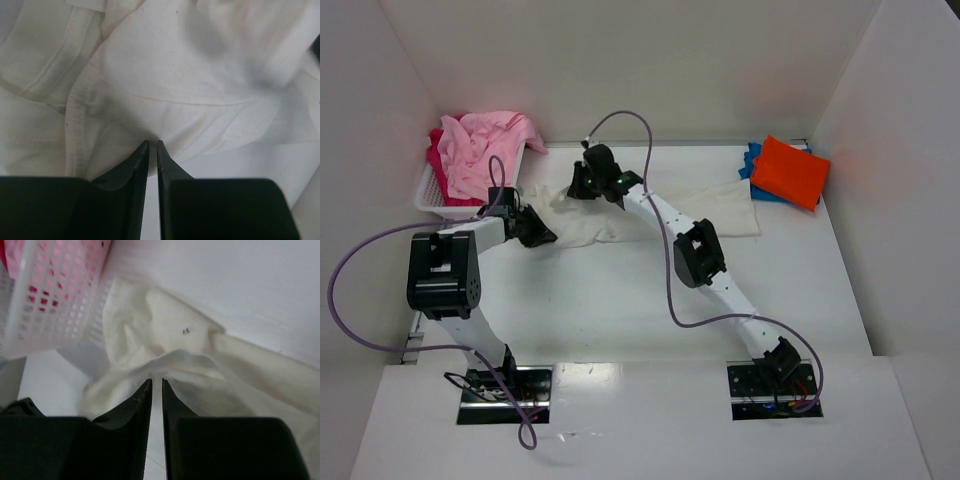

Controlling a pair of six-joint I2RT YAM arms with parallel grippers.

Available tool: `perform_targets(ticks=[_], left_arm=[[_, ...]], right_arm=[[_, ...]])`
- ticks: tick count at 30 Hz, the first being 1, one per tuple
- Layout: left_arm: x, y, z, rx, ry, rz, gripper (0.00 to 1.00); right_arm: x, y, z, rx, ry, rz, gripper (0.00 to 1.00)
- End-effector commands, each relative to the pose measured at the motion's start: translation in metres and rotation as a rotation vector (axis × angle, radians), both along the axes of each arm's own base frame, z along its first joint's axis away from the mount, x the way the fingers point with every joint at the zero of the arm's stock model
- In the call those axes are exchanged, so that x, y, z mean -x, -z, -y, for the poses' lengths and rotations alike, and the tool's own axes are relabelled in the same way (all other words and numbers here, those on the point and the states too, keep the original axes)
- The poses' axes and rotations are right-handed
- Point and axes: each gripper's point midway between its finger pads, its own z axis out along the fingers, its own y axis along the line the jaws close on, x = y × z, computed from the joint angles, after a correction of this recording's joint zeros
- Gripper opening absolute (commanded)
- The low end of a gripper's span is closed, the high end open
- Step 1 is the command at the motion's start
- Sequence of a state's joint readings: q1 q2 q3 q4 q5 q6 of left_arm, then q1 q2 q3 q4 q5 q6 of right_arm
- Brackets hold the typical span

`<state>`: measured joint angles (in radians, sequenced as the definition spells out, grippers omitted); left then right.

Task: Fold and stack the t-shirts
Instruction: Fold the other side of the tshirt into a rectangle, then rotate the tshirt 90 degrees

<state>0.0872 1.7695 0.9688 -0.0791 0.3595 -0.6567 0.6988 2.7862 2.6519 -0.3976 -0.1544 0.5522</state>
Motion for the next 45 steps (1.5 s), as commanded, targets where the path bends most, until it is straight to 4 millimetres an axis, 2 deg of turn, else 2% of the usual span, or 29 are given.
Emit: perform_targets(ticks=[1, 5, 10, 11, 12, 13, 16, 17, 18, 20, 21, 22, 24, 25, 26, 27, 28, 29, 30, 31, 32, 34, 35, 36, 40, 43, 44, 45], left_arm=[[-0.003, 0.0, 0.001, -0.014, 0.021, 0.009, 0.19], [-0.003, 0.0, 0.001, -0.014, 0.021, 0.009, 0.19], [-0.005, -0.004, -0.001, -0.022, 0.015, 0.016, 0.19], [-0.005, -0.005, -0.001, -0.027, 0.022, 0.019, 0.19], [-0.007, -0.011, -0.001, -0.029, 0.022, 0.032, 0.19], [-0.007, -0.011, -0.002, -0.036, 0.017, 0.032, 0.19], [-0.015, -0.031, -0.005, -0.061, 0.023, 0.088, 0.22], [-0.019, -0.037, -0.006, -0.062, 0.024, 0.099, 0.26], [-0.024, -0.052, -0.007, -0.072, 0.03, 0.139, 0.3], [-0.028, -0.071, -0.007, -0.077, 0.03, 0.174, 0.46], [-0.034, -0.09, -0.007, -0.08, 0.039, 0.222, 0.53], [-0.037, -0.103, -0.004, -0.071, 0.052, 0.254, 0.6], [-0.041, -0.124, -0.001, -0.059, 0.066, 0.302, 0.7], [-0.044, -0.134, 0.001, -0.051, 0.076, 0.324, 0.78], [-0.044, -0.14, 0.003, -0.045, 0.084, 0.337, 0.82], [-0.045, -0.145, 0.004, -0.04, 0.09, 0.35, 0.84], [-0.047, -0.148, 0.004, -0.04, 0.092, 0.363, 0.86], [-0.048, -0.15, 0.007, -0.034, 0.093, 0.371, 0.87], [-0.049, -0.152, 0.01, -0.029, 0.098, 0.38, 0.87], [-0.05, -0.153, 0.01, -0.022, 0.096, 0.381, 0.87], [-0.05, -0.152, 0.015, -0.005, 0.101, 0.378, 0.88], [-0.053, -0.149, 0.025, 0.017, 0.109, 0.371, 0.89], [-0.055, -0.149, 0.031, 0.023, 0.112, 0.378, 0.89], [-0.057, -0.145, 0.035, 0.034, 0.101, 0.367, 0.89], [-0.067, -0.142, 0.06, 0.06, 0.087, 0.348, 0.9], [-0.076, -0.144, 0.08, 0.077, 0.055, 0.335, 0.92], [-0.078, -0.144, 0.085, 0.088, 0.04, 0.329, 0.93], [-0.081, -0.142, 0.085, 0.099, -0.004, 0.32, 0.95]], right_arm=[[-0.042, -0.068, 0.027, -0.069, 0.097, 0.123, 0.19], [-0.058, -0.085, 0.042, -0.097, 0.138, 0.156, 0.19], [-0.055, -0.096, 0.047, -0.068, 0.135, 0.167, 0.2], [-0.053, -0.091, 0.053, -0.03, 0.138, 0.157, 0.21], [-0.057, -0.105, 0.064, -0.018, 0.165, 0.176, 0.23], [-0.057, -0.109, 0.069, 0.003, 0.176, 0.183, 0.23], [-0.06, -0.128, 0.1, 0.092, 0.221, 0.216, 0.23], [-0.063, -0.136, 0.112, 0.12, 0.231, 0.241, 0.23], [-0.064, -0.151, 0.128, 0.136, 0.248, 0.257, 0.23], [-0.067, -0.179, 0.148, 0.131, 0.263, 0.3, 0.25], [-0.067, -0.203, 0.169, 0.14, 0.277, 0.337, 0.32], [-0.066, -0.22, 0.181, 0.141, 0.279, 0.366, 0.37], [-0.061, -0.245, 0.204, 0.16, 0.289, 0.418, 0.48], [-0.055, -0.265, 0.224, 0.178, 0.298, 0.46, 0.55], [-0.048, -0.275, 0.236, 0.191, 0.303, 0.486, 0.6], [-0.043, -0.252, 0.246, 0.236, 0.293, 0.457, 0.64], [-0.041, -0.254, 0.254, 0.256, 0.29, 0.498, 0.75], [-0.027, -0.281, 0.269, 0.249, 0.303, 0.568, 0.84], [-0.015, -0.257, 0.276, 0.289, 0.278, 0.55, 0.91], [-0.009, -0.248, 0.28, 0.318, 0.259, 0.588, 0.98], [0.003, -0.258, 0.287, 0.332, 0.253, 0.641, 1.0], [0.022, -0.211, 0.297, 0.405, 0.172, 0.606, 1.0], [0.027, -0.204, 0.303, 0.444, 0.149, 0.629, 1.0], [0.032, -0.181, 0.312, 0.502, 0.132, 0.609, 1.0], [0.034, -0.113, 0.354, 0.724, 0.113, 0.505, 1.0], [0.035, -0.081, 0.385, 0.867, 0.046, 0.476, 1.0], [0.034, -0.077, 0.392, 0.895, 0.036, 0.472, 1.0], [0.033, -0.069, 0.401, 0.917, 0.034, 0.452, 1.0]])
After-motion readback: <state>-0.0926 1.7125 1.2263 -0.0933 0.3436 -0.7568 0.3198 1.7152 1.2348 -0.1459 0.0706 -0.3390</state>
